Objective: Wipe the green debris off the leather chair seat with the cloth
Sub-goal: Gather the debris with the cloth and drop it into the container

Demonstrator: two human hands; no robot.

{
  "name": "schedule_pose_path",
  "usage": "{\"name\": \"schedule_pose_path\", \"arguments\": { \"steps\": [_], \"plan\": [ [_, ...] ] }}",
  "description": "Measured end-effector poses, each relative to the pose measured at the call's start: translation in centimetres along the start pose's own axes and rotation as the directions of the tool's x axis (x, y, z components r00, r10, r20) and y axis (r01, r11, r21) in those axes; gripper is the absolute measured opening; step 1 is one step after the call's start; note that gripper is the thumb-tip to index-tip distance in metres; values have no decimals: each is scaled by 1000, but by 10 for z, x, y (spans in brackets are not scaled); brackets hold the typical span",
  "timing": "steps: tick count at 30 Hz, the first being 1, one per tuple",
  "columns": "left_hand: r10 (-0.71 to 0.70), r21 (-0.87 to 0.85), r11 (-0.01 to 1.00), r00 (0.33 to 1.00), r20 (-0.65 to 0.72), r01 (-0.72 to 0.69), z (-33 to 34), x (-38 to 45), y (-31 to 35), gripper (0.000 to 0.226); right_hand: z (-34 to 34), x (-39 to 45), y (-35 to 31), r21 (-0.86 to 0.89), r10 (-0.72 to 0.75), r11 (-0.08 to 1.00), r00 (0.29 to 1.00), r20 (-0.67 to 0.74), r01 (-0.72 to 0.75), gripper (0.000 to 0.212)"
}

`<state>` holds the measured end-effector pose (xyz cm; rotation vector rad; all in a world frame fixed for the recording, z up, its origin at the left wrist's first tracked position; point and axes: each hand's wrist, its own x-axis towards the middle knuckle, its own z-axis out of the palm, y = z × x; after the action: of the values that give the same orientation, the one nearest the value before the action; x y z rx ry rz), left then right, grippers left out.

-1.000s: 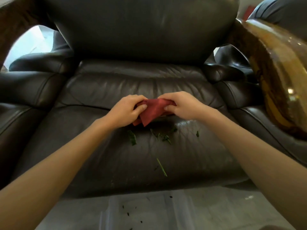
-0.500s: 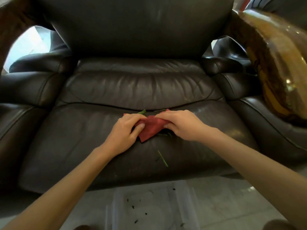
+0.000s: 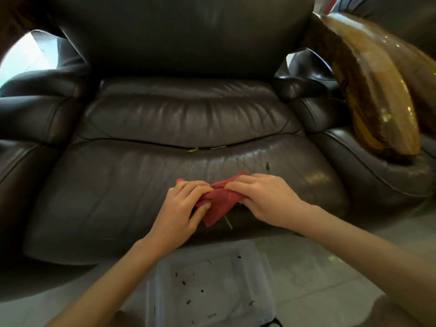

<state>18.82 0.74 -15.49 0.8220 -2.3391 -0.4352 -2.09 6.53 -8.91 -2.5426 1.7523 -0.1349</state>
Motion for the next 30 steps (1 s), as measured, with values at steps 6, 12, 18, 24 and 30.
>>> {"name": "schedule_pose_path", "arguments": {
  "steps": [6,12,18,24,30],
  "plan": [
    [9,97,995,1000,15,-11,4,-17,12,42,11,-22,-19,-42,32,999,998,-62,-35,35],
    [32,123,992,999,-38,-27,13,-34,19,36,24,-37,-32,-74,45,996,993,-109,-53,36],
    [58,107,993,997,-44,-53,23,-57,29,31,37,-59,-41,-38,30,999,994,-103,-34,38],
    [40,4,999,999,-33,-39,12,-61,37,31,25,-66,-44,-8,-22,1000,990,-142,21,36],
    [31,-37,999,982,-187,-39,-28,-8,30,30,-26,-23,-36,2,-26,1000,939,-342,29,35]
  ]
}}
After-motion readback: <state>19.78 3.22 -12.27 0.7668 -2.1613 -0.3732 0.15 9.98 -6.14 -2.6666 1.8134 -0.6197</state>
